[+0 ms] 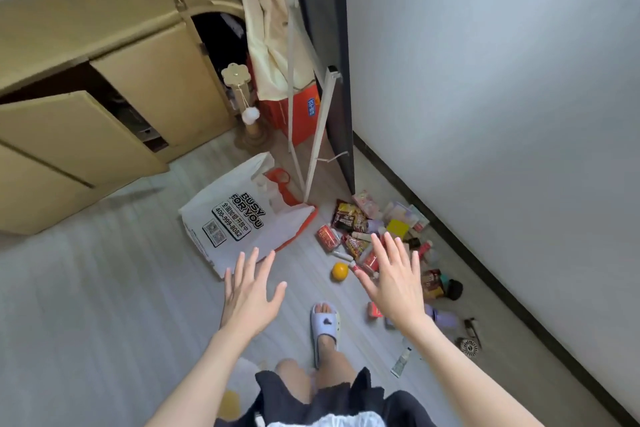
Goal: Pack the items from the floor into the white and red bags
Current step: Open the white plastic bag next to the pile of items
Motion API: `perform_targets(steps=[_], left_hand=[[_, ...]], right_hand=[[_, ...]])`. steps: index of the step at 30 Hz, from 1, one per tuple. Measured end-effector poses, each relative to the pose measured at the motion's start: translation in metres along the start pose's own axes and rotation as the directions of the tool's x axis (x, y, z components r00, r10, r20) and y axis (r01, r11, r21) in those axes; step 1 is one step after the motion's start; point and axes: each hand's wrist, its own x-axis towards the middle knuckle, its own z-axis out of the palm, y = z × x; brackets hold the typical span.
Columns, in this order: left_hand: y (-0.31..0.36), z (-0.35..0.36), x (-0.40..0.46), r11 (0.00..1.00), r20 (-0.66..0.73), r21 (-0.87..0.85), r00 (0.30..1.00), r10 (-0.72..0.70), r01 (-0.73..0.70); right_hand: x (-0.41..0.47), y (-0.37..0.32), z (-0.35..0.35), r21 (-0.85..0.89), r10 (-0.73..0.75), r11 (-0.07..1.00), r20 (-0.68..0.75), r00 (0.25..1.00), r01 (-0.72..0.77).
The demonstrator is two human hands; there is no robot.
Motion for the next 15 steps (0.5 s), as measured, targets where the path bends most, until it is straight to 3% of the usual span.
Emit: perform_targets(steps=[3,7,15], left_hand=[[0.007,0.003,0.030,0.997,0.036,0.004,0.997,0.074,-0.074],[0.005,0.007,0.068,0.972,0.105,0.057,0.970,0.220,-0.227],[-0.052,0.035,0.155,0.859,0.136,0.216,0.886,0.444,-0.464]], right_hand=[[0.011,0.000,0.015,0.001,0.054,0.999,0.050,0.997,-0.054],[0.028,0.000,0.034,-0.118,-0.006,0.993,0.140,0.990,0.022],[0.077,-0.028,0.095,-0.101,0.113,0.989,0.094,0.989,-0.103]])
